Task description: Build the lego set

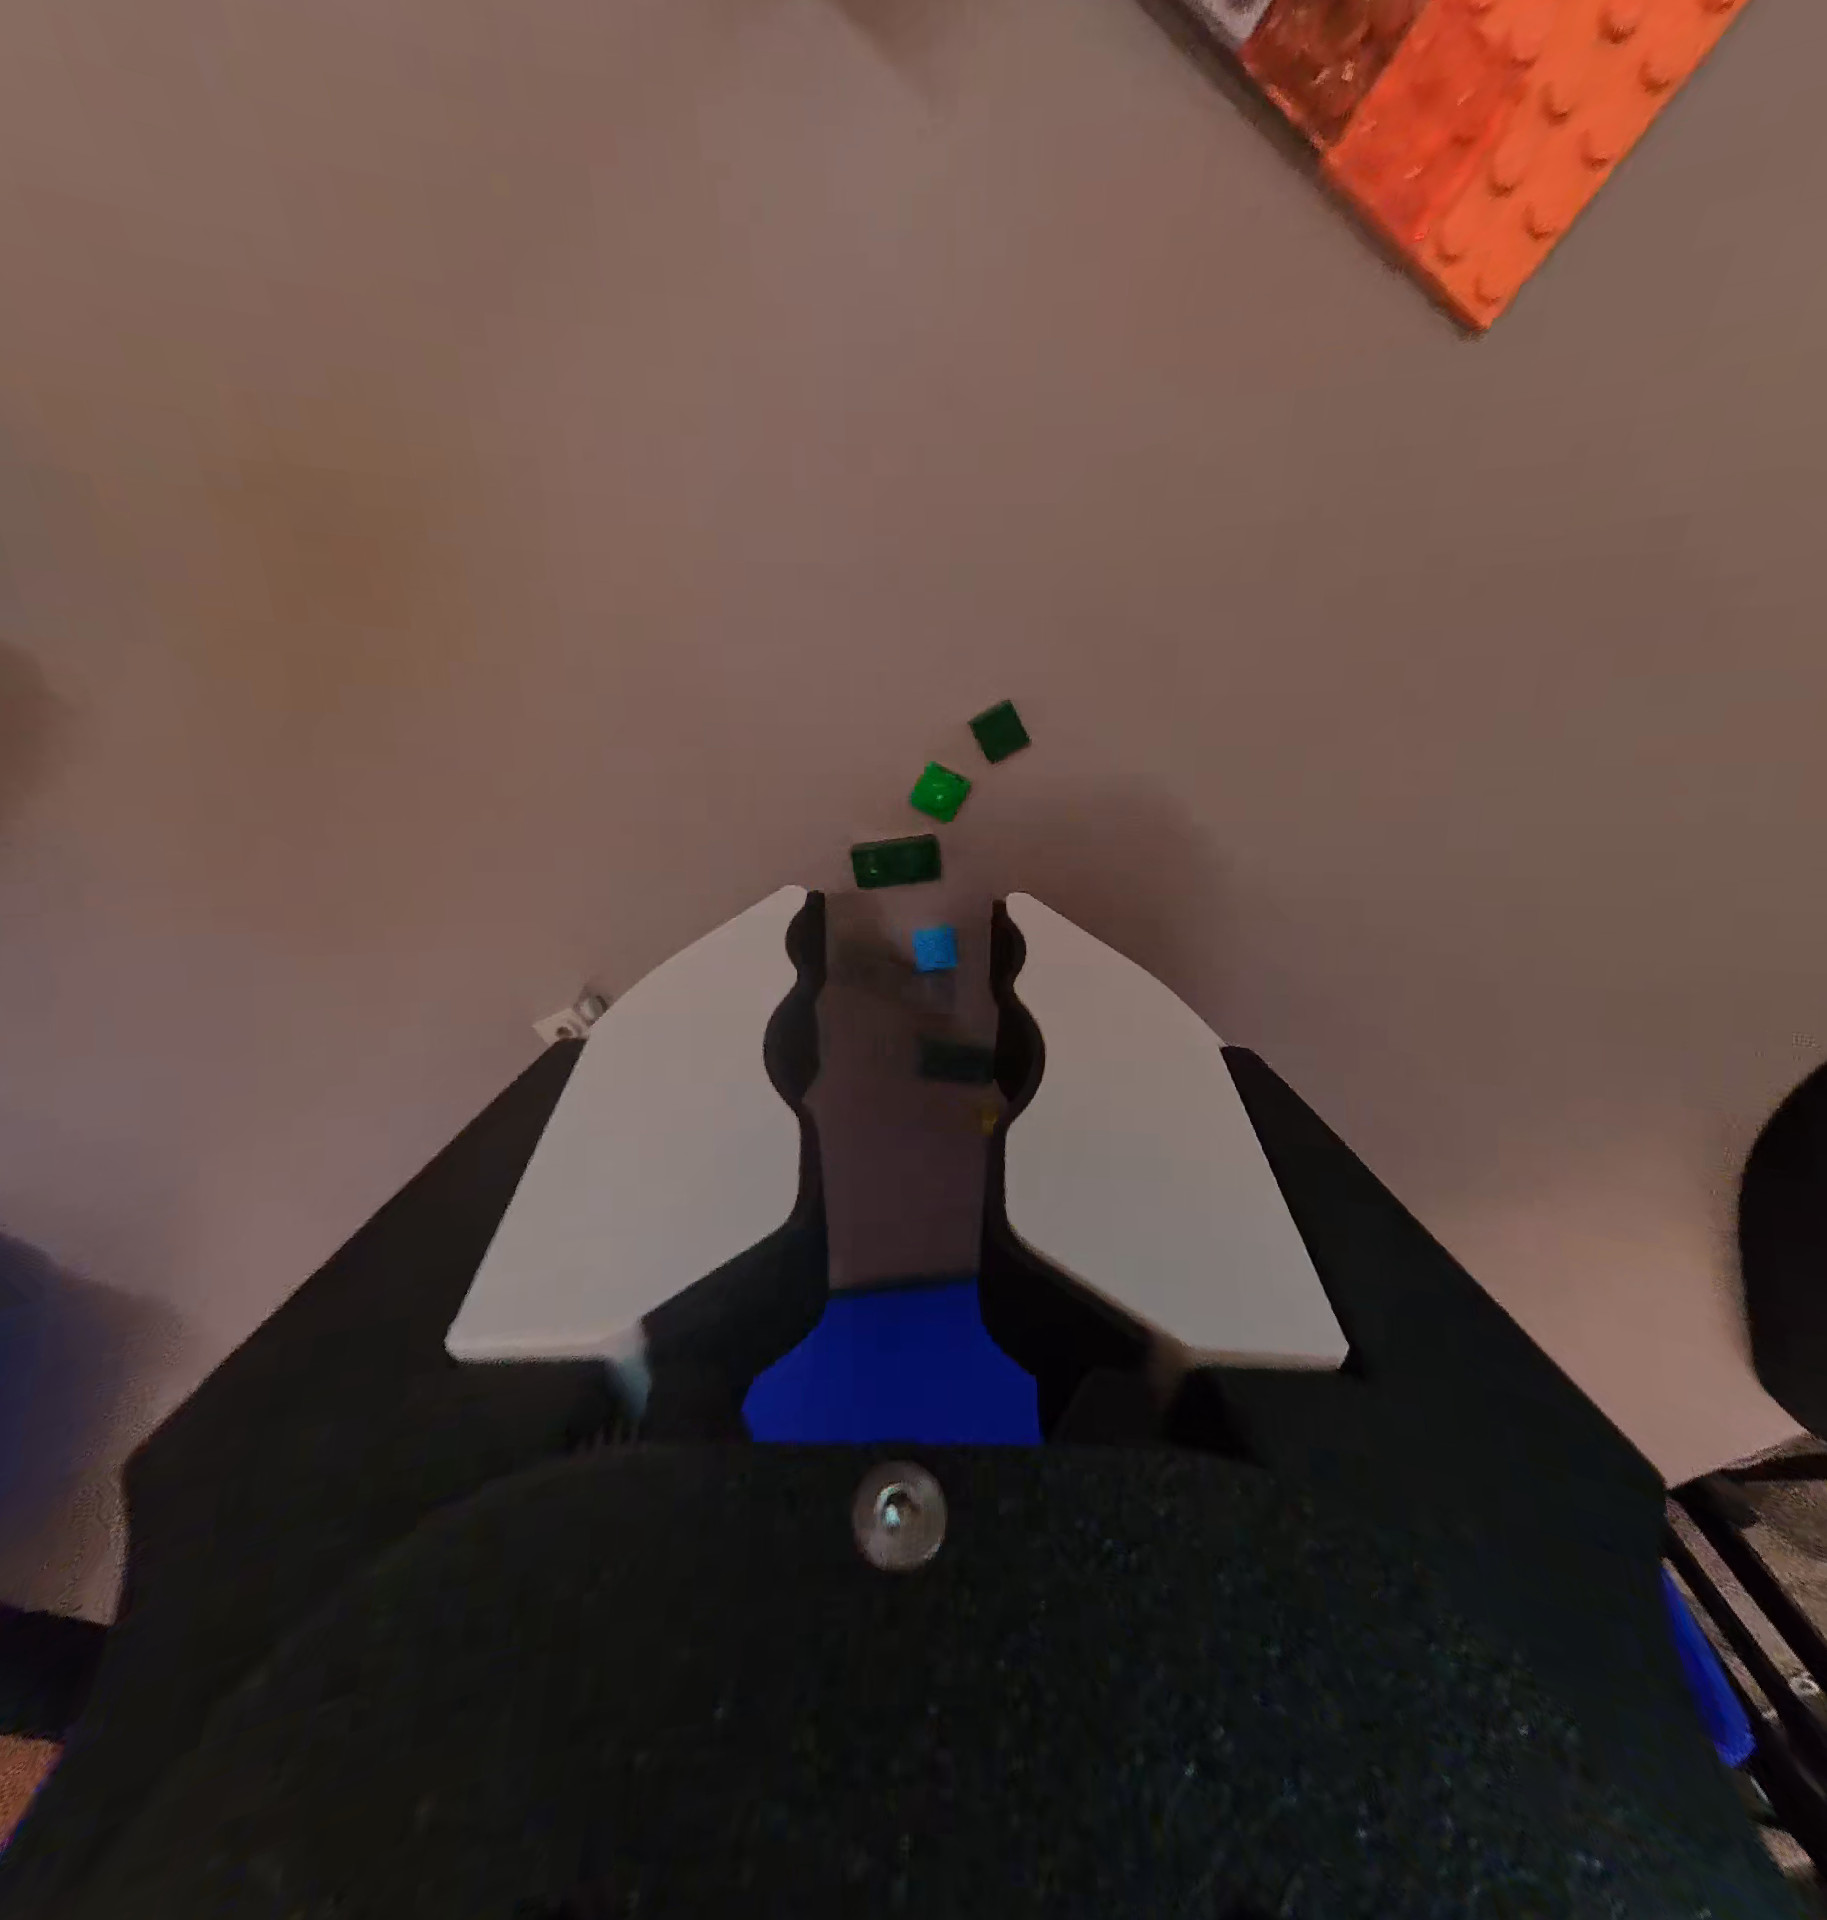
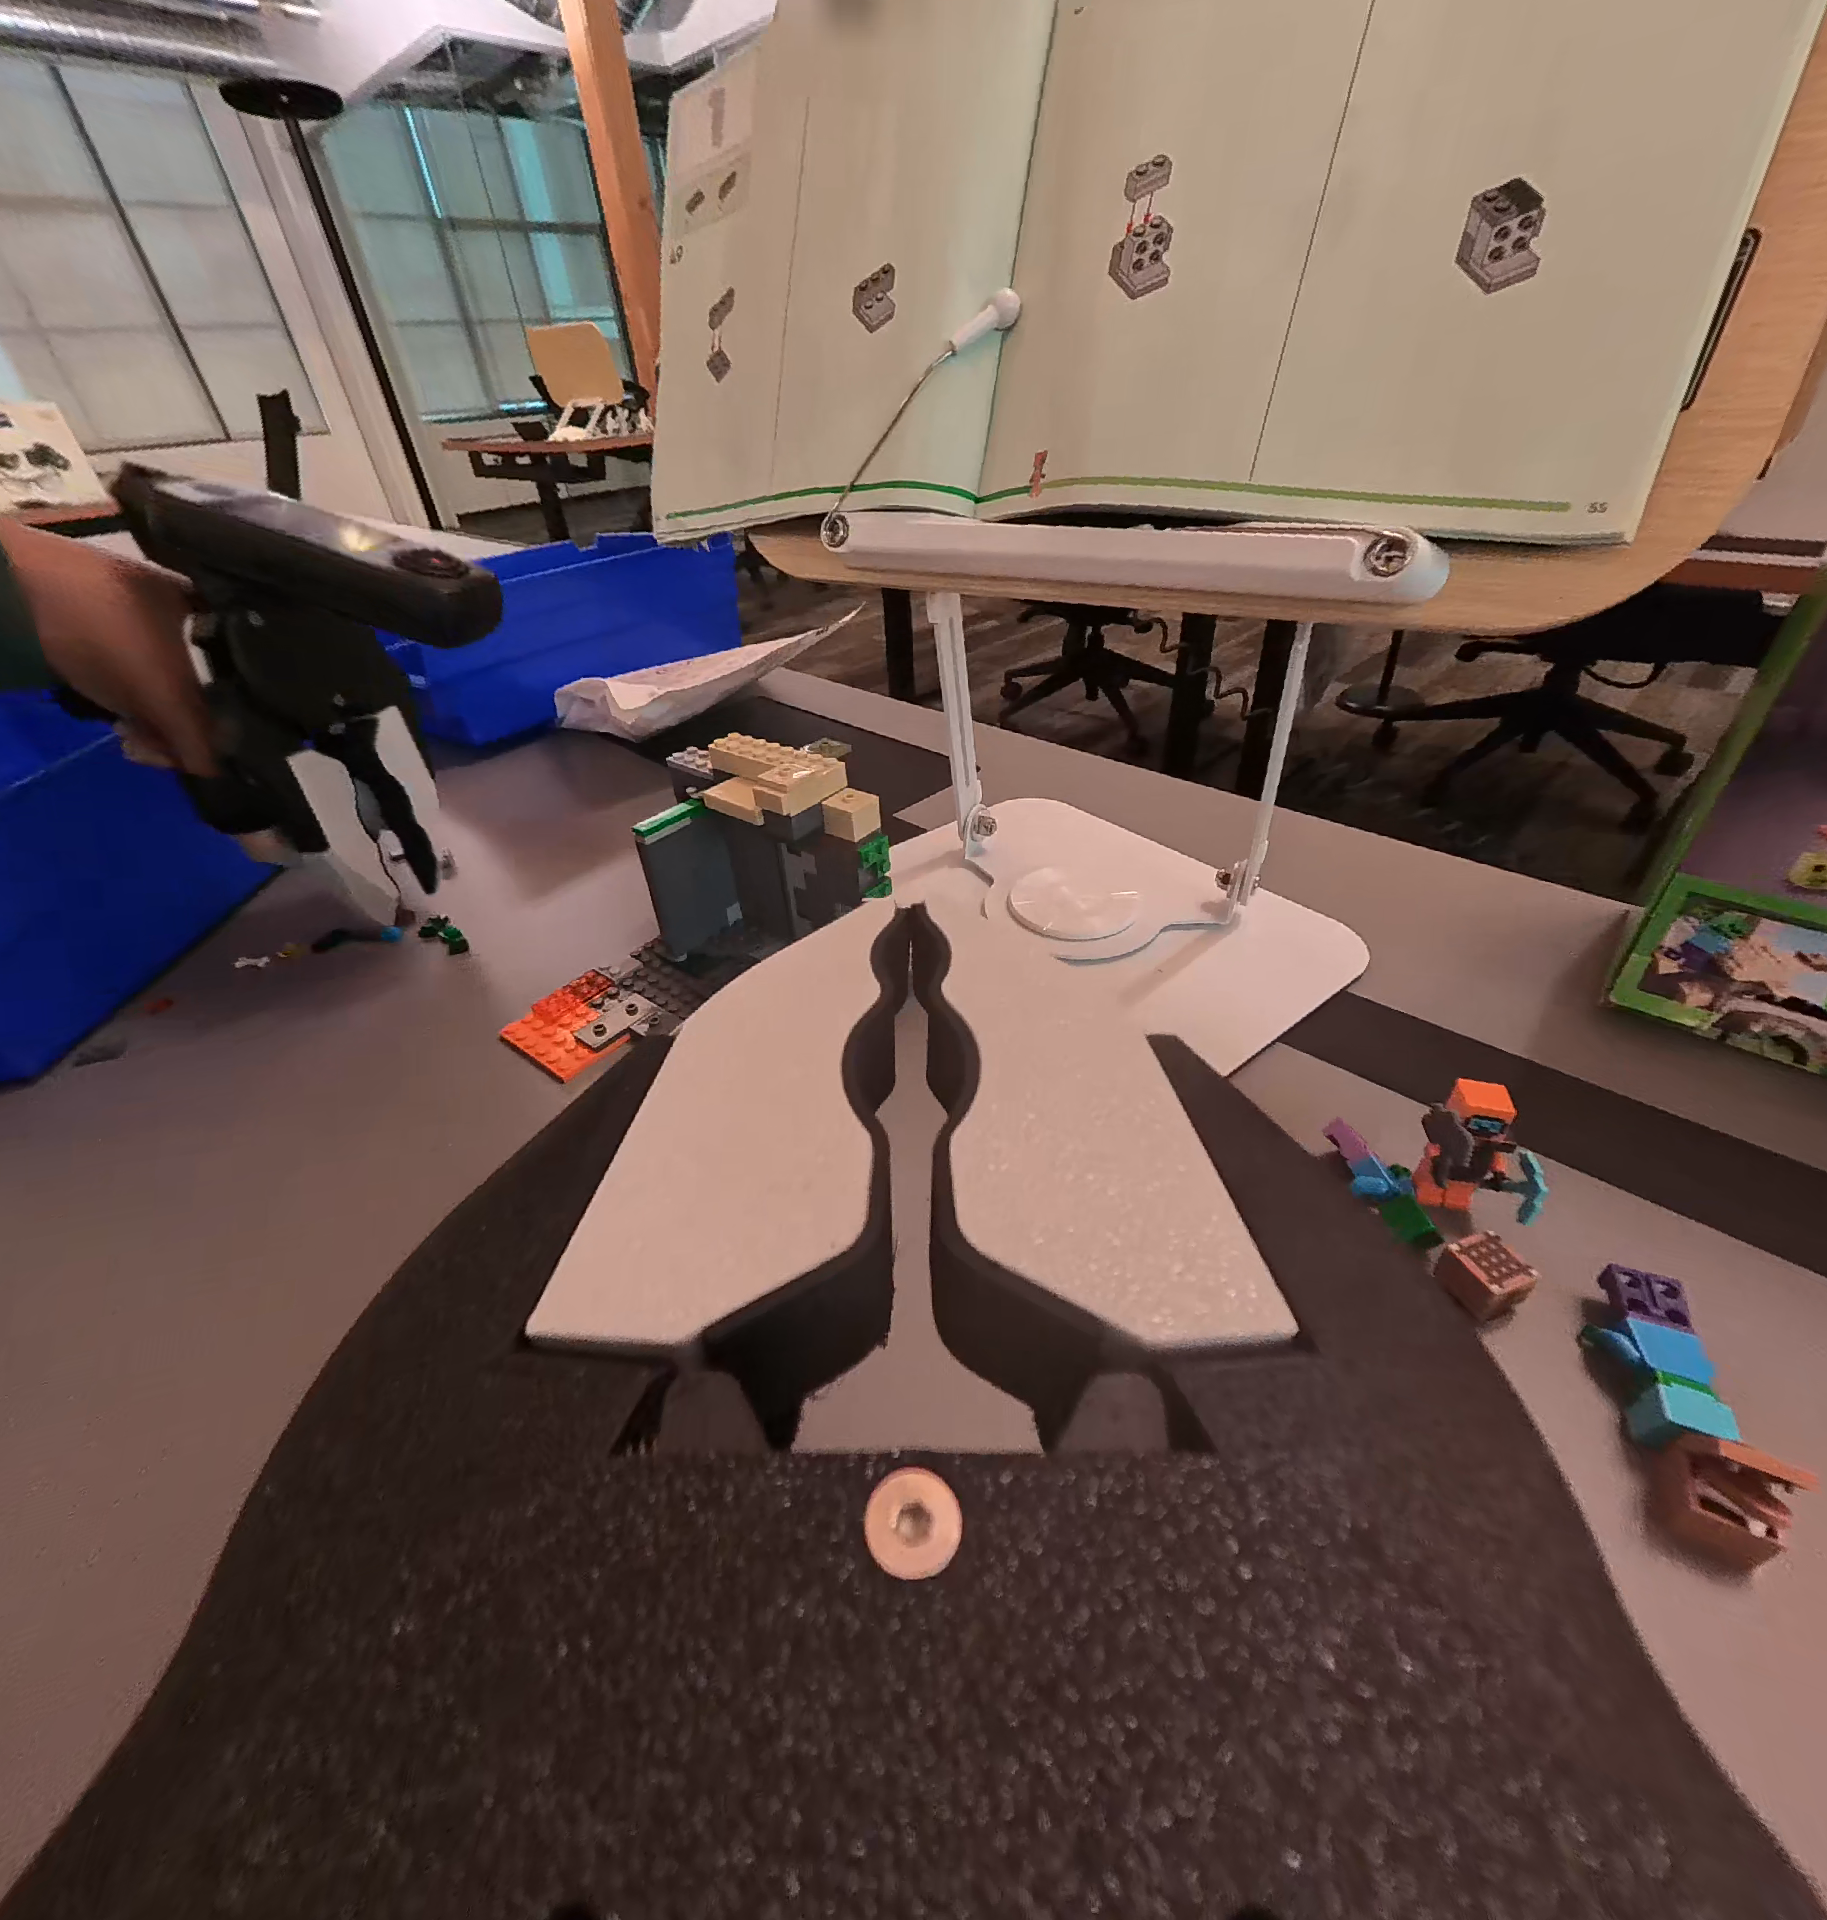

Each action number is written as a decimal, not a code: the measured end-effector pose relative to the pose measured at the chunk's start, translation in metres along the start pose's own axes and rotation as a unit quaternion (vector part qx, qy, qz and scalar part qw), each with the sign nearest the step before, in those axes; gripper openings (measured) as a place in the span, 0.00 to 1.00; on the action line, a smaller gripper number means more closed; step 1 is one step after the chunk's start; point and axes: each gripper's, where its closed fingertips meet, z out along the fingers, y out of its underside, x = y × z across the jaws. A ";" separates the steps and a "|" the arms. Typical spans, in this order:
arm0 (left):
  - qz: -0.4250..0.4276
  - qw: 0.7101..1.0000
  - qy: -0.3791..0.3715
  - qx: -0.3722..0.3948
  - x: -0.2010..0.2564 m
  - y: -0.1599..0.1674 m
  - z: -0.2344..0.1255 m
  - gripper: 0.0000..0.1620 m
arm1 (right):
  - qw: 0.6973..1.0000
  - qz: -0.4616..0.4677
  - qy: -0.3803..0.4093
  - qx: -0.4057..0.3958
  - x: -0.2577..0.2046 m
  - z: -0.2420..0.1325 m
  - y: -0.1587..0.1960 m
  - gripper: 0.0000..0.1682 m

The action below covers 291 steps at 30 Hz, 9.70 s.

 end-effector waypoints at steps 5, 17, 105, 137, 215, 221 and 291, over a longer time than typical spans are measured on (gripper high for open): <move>-0.011 1.000 0.001 0.001 -0.004 0.000 0.009 0.16 | 1.000 0.003 0.001 0.000 0.003 0.000 0.000 0.00; -0.020 1.000 0.000 0.015 -0.005 -0.006 0.012 0.10 | 1.000 0.001 0.001 -0.006 0.003 0.001 0.005 0.00; 0.205 0.880 0.300 0.306 0.266 -0.117 -0.041 0.05 | 0.892 -0.164 -0.407 -0.106 -0.144 -0.046 0.050 0.02; 0.298 0.845 0.095 0.433 0.277 -0.112 -0.061 0.13 | 0.891 0.133 -0.362 -0.238 -0.170 -0.074 0.066 0.01; 0.131 0.988 -0.029 -0.079 0.001 0.035 0.008 0.10 | 0.944 0.126 -0.219 -0.210 -0.085 -0.062 0.091 0.06; 0.095 0.990 -0.038 -0.093 0.000 0.039 0.009 0.10 | 0.944 0.125 -0.220 -0.213 -0.085 -0.063 0.093 0.06; 0.296 0.941 0.043 0.158 0.233 -0.140 0.007 0.09 | 0.966 0.026 -0.156 -0.202 -0.070 -0.065 0.095 0.05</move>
